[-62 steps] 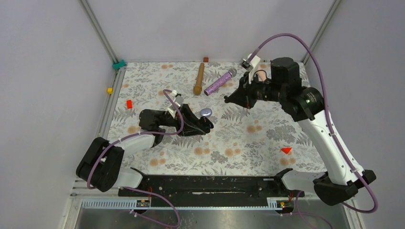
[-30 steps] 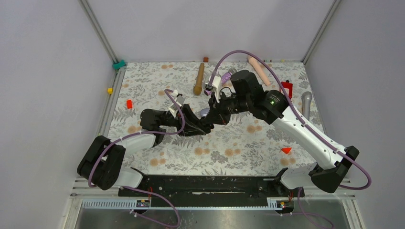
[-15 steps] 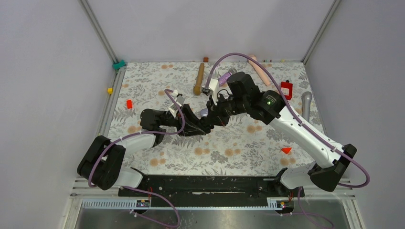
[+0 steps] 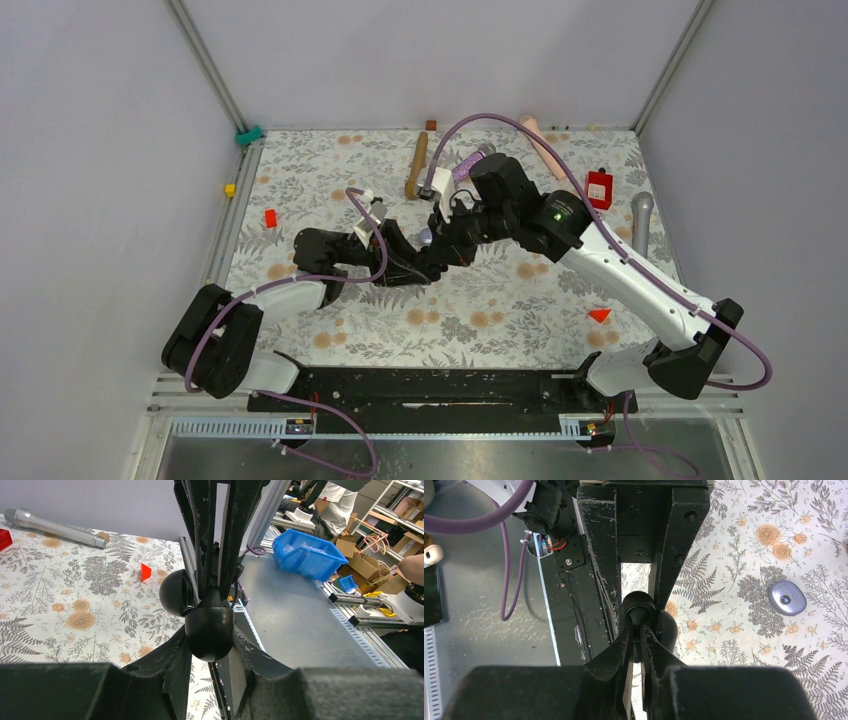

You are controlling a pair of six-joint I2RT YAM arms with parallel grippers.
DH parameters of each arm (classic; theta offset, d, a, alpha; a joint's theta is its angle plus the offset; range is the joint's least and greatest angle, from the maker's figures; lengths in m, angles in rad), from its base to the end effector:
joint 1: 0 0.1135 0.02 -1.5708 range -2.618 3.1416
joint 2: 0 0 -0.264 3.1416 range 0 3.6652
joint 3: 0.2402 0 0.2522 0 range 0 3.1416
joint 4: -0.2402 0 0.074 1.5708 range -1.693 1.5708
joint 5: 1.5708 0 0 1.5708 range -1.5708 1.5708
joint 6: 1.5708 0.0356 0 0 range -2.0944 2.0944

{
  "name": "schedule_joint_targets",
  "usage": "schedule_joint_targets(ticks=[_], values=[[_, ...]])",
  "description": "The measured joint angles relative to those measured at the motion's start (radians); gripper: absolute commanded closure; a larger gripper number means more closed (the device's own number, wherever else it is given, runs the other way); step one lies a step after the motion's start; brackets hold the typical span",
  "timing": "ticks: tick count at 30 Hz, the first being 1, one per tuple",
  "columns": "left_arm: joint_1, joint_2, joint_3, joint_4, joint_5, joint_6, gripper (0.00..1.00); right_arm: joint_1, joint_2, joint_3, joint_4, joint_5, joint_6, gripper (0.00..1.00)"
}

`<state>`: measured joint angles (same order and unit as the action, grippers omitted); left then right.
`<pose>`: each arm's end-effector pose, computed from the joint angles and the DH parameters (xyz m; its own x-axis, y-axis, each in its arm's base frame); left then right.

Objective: Insert the wireless bluetooth earbuds into the charging case
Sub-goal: Place the earbud in the charging case.

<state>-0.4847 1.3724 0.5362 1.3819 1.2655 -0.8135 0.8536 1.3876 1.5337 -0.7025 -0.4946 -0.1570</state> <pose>0.2046 -0.1461 0.2747 -0.3105 -0.0834 -0.9469 0.9255 -0.2540 -0.2811 0.1811 0.2334 0.4125 -0.1977 -0.4361 -0.8779 -0.9711 0.2091 0.1148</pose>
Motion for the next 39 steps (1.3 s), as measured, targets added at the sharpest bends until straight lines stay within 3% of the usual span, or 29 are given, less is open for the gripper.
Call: schedule_joint_targets(ticks=[39], values=[[0.000,0.000,0.000,-0.002,0.007,0.000,1.00,0.022,0.023,0.022,-0.015,0.039,-0.005,0.77]])
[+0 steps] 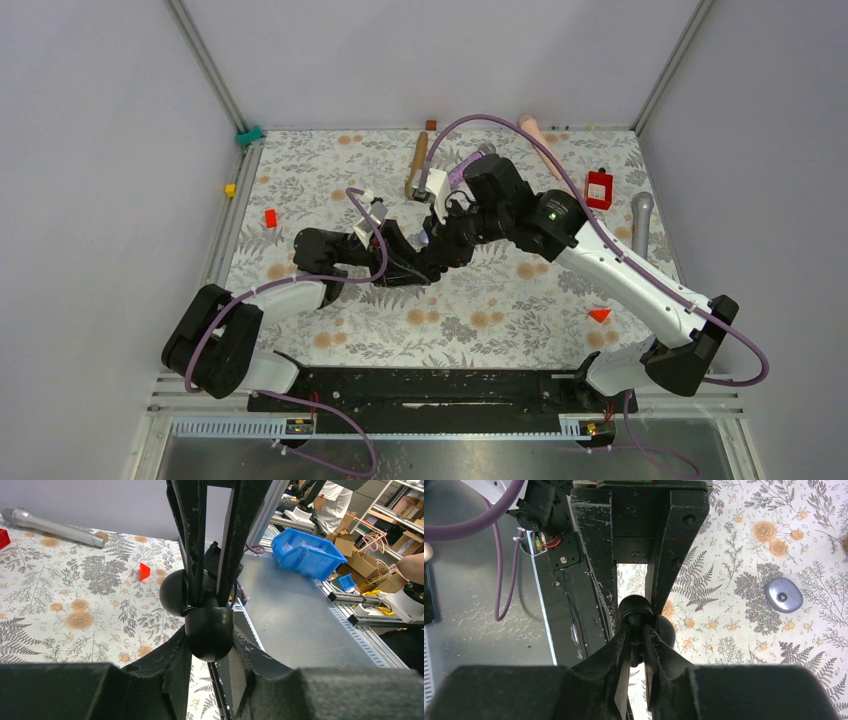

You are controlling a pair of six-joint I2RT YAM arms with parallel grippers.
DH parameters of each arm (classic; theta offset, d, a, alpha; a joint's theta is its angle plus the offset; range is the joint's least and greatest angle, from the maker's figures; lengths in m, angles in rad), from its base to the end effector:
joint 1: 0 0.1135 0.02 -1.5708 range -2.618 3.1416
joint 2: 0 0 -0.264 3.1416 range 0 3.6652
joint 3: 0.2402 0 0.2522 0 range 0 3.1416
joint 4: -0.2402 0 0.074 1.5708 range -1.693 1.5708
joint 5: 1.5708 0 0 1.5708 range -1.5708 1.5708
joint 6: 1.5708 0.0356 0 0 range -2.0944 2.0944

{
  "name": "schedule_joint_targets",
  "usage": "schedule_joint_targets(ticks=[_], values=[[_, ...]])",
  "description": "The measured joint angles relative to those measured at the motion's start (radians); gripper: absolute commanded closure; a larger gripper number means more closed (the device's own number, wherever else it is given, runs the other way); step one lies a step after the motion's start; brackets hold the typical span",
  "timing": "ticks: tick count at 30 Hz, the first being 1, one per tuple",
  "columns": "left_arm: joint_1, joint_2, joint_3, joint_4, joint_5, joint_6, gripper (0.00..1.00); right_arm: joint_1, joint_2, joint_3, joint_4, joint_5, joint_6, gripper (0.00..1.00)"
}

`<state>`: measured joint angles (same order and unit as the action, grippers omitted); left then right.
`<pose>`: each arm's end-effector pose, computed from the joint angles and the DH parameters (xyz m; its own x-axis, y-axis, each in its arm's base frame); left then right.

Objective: Insert the wireless bluetooth earbuds into the charging case
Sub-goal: Place the earbud in the charging case.

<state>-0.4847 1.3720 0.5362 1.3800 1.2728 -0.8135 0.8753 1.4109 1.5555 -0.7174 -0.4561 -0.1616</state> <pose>0.2044 -0.1461 0.2745 -0.3106 -0.0776 -0.9474 0.9240 -0.2586 -0.2817 0.1807 0.2410 0.4114 -0.1937 -0.4575 -0.8678 -0.9702 0.2204 0.1004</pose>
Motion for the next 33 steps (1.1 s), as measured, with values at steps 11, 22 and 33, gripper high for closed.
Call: schedule_joint_targets(ticks=[11,22,33], values=[[-0.001,0.000,0.000,0.001,-0.005,0.000,1.00,0.003,-0.005,0.016,-0.034,0.004,-0.012,0.59],[-0.001,0.000,0.000,0.003,-0.005,0.000,1.00,0.004,-0.043,0.056,-0.068,0.045,-0.040,0.60],[-0.001,0.000,0.000,0.003,-0.005,0.000,1.00,0.005,-0.101,0.047,-0.040,0.258,-0.069,0.73]])
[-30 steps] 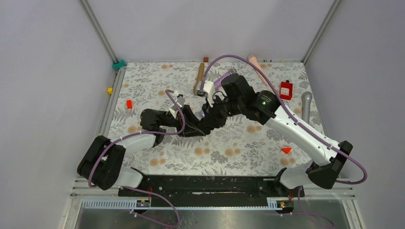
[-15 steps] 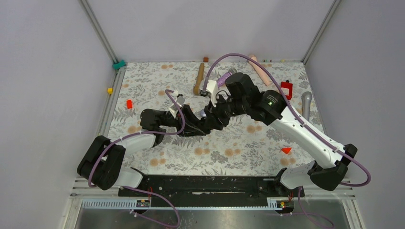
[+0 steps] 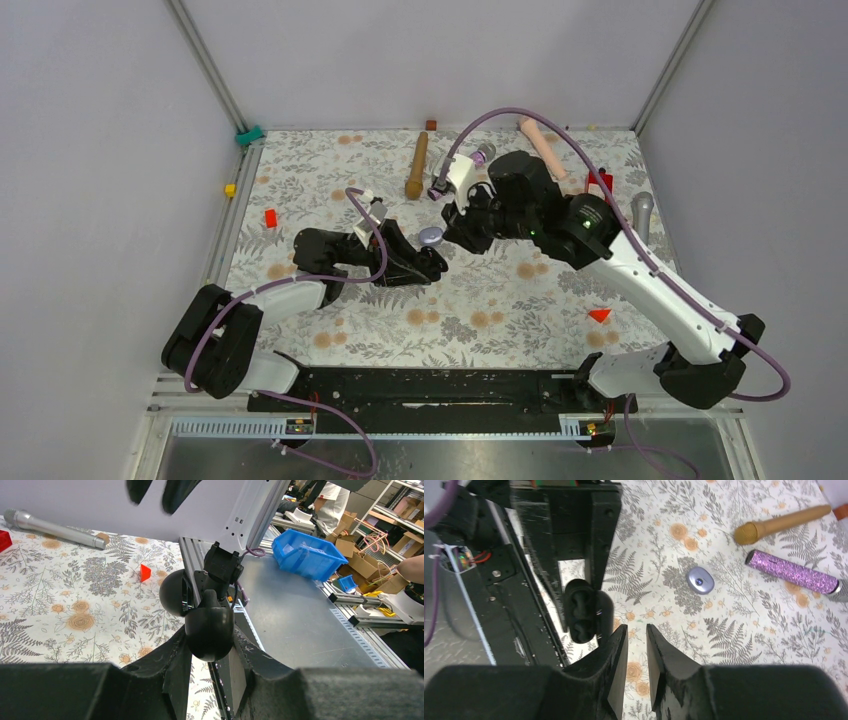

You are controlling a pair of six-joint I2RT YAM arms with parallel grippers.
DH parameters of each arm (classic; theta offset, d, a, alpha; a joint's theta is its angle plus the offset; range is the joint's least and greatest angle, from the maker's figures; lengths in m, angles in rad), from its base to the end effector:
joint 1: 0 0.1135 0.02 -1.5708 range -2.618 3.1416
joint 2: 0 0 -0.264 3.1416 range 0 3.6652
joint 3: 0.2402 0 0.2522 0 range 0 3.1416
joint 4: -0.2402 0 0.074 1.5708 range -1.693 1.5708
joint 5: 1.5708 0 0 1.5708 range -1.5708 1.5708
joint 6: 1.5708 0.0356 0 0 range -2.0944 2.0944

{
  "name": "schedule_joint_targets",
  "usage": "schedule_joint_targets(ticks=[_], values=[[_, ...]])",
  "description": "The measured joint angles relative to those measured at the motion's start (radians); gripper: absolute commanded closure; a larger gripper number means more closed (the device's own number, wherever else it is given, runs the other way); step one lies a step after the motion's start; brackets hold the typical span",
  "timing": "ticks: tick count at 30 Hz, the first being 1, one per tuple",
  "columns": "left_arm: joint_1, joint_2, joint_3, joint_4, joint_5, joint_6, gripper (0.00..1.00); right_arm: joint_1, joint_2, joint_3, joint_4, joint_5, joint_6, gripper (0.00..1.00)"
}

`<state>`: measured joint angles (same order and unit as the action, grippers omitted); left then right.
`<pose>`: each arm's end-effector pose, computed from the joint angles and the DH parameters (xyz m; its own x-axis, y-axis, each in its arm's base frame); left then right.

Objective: Insert the wireless bluetooth earbuds into the charging case
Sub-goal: Place the earbud in the charging case, then close the charging case.

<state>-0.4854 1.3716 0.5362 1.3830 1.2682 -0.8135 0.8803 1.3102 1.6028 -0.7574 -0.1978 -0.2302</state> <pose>0.2042 -0.1462 0.2749 -0.3085 -0.0821 -0.9477 0.9253 -0.2567 -0.2790 0.1644 0.2100 0.4479 -0.0800 -0.4480 -0.8904 -0.9100 0.3973 -0.1182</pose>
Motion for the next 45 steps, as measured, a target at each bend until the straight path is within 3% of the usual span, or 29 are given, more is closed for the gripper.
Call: schedule_joint_targets(ticks=[11,26,30,33,35,39,45], values=[[0.000,-0.005,0.000,0.000,0.000,0.000,1.00,0.000,0.127,-0.028,-0.024,-0.007,-0.014,0.75],[0.000,-0.009,0.000,0.001,0.000,0.000,1.00,0.000,0.063,-0.026,-0.080,-0.182,-0.048,0.72],[-0.001,-0.008,0.000,0.001,-0.001,0.000,1.00,0.000,0.061,-0.012,-0.090,-0.139,-0.060,0.56],[-0.010,0.008,0.007,0.004,-0.006,0.001,1.00,-0.001,0.043,-0.010,-0.090,-0.053,-0.080,0.20],[-0.017,0.039,0.025,0.000,-0.009,0.001,1.00,-0.007,0.013,-0.013,-0.087,0.016,-0.103,0.02],[-0.030,0.127,0.095,-0.063,-0.022,0.035,1.00,-0.066,-0.087,-0.069,-0.041,0.112,-0.121,0.00],[-0.050,0.294,0.280,-0.269,-0.134,0.089,1.00,-0.320,-0.227,-0.214,0.068,0.175,-0.105,0.01]])
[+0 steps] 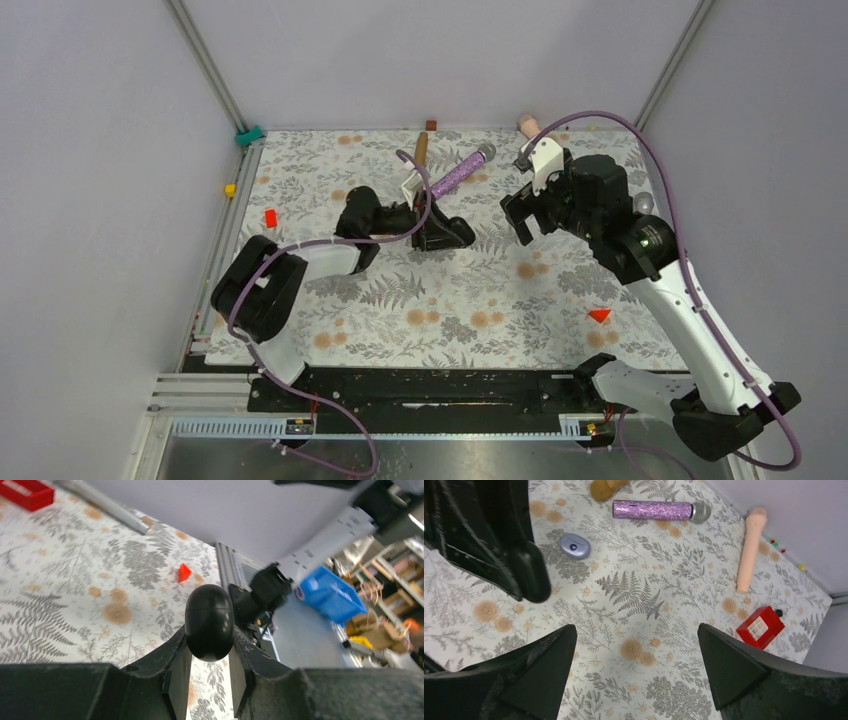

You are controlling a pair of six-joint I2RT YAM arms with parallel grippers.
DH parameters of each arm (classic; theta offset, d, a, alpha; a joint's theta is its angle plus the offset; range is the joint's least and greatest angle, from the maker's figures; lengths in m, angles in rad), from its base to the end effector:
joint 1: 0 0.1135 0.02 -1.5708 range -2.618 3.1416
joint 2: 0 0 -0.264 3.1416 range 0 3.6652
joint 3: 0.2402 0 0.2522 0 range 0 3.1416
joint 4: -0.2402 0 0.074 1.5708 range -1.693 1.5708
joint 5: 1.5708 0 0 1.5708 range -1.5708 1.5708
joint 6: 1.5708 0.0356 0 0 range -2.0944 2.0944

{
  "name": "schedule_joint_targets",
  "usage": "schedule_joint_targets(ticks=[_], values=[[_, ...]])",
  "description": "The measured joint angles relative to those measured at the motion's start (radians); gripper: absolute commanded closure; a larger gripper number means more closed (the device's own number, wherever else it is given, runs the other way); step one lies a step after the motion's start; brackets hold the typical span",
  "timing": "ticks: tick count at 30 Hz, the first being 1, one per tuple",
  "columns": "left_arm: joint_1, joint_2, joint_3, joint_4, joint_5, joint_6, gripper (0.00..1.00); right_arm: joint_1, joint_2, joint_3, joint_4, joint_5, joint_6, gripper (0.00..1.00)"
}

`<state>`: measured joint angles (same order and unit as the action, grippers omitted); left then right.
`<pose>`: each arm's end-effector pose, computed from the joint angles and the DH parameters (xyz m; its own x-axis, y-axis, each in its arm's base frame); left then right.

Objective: Insert the wireless bluetooth earbuds into the charging case
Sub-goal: Close the charging case, then place the charging case at the center of the board.

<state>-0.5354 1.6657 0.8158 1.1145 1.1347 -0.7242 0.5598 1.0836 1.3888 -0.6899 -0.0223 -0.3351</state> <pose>0.2740 -0.2001 0.2552 -0.4728 -0.0449 -0.8800 0.8740 -0.1506 -0.4619 0.1806 0.1141 0.4365 -0.1200 -0.4632 -0.8781 -0.6225 0.7241 -0.2969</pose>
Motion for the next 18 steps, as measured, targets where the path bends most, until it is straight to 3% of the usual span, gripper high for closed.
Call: schedule_joint_targets(ticks=[4,12,18], values=[[-0.034,0.131,0.109,-0.159,-0.116,0.001,1.00,-0.053,-0.013,-0.097,0.056,0.004,0.022,0.00],[-0.138,0.406,0.462,-0.732,-0.309,0.065,1.00,-0.108,0.000,-0.150,0.087,-0.023,0.059,0.01],[-0.159,0.529,0.671,-1.062,-0.405,0.117,1.00,-0.144,-0.017,-0.171,0.117,-0.056,0.073,0.00]])
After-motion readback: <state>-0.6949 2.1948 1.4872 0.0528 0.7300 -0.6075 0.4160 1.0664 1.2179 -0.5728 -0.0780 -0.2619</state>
